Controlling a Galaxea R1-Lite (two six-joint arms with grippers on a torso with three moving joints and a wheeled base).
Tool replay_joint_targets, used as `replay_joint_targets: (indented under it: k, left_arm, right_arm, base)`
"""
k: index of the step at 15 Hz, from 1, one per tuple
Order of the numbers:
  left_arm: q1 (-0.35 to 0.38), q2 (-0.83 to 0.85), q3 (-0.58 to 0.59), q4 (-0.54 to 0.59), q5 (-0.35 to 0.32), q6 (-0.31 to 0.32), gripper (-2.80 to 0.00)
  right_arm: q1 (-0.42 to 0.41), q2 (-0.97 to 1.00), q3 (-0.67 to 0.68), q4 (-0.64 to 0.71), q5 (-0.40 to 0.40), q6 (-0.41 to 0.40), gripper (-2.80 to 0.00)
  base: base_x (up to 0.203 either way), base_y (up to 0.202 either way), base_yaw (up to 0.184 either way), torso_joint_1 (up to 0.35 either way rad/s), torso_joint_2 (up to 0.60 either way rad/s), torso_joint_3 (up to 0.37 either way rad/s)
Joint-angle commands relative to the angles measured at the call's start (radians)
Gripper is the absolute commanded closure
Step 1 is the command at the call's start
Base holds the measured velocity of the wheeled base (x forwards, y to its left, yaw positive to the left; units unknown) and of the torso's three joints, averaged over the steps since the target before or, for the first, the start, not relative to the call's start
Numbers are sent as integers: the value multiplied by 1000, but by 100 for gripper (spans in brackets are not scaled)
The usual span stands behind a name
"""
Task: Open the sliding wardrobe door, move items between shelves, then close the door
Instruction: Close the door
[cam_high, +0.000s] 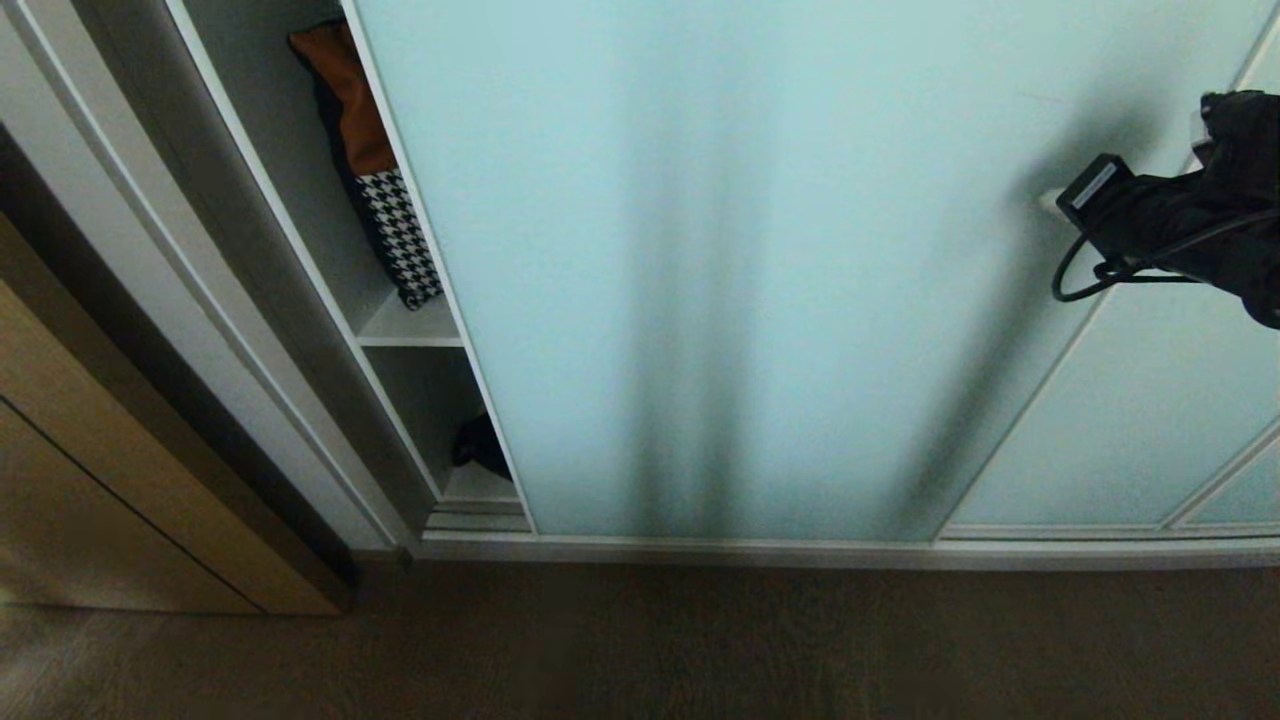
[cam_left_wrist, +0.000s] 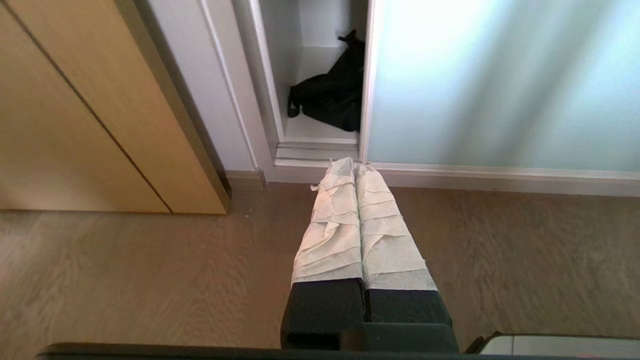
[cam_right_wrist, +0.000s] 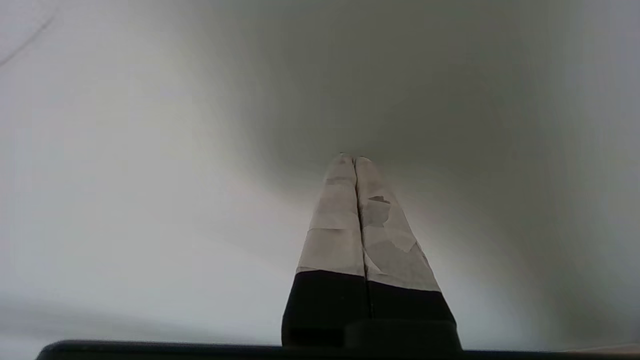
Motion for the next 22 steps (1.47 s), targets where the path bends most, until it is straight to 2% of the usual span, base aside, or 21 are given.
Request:
replay_joint_targets:
  k: [1,4,7,14,17,18,22]
  left_arm:
    - [1,1,0,0,0,0,0]
    - [1,1,0,0,0,1,0]
    - [1,1,0,0,0,1,0]
    - [1,0,0,0,0,1,0]
    - [1,1,0,0,0,1,0]
    - [1,0,0,0,0,1,0]
    - [1,0,0,0,0,1,0]
  right_arm:
    - [17,1,1,1,-3,1,0]
    - [46,-21,12,2,-18,1,0]
    - [41,-136,58,2,-37,-8,0]
    - [-56,-371,203,-11,-32,-37,0]
    - [-212,-339,195,-42,-16,-37,0]
    - [-240,-299,182,-49,-1,-35,0]
    - [-261,-138,166,-57,16,-29,0]
  base:
    - [0,0,0,0,0,0]
    - [0,0,0,0,0,0]
    - [0,0,0,0,0,0]
    - [0,0,0,0,0,0]
    - [0,0,0,0,0,0]
    - [0,0,0,0,0,0]
    - [0,0,0,0,0,0]
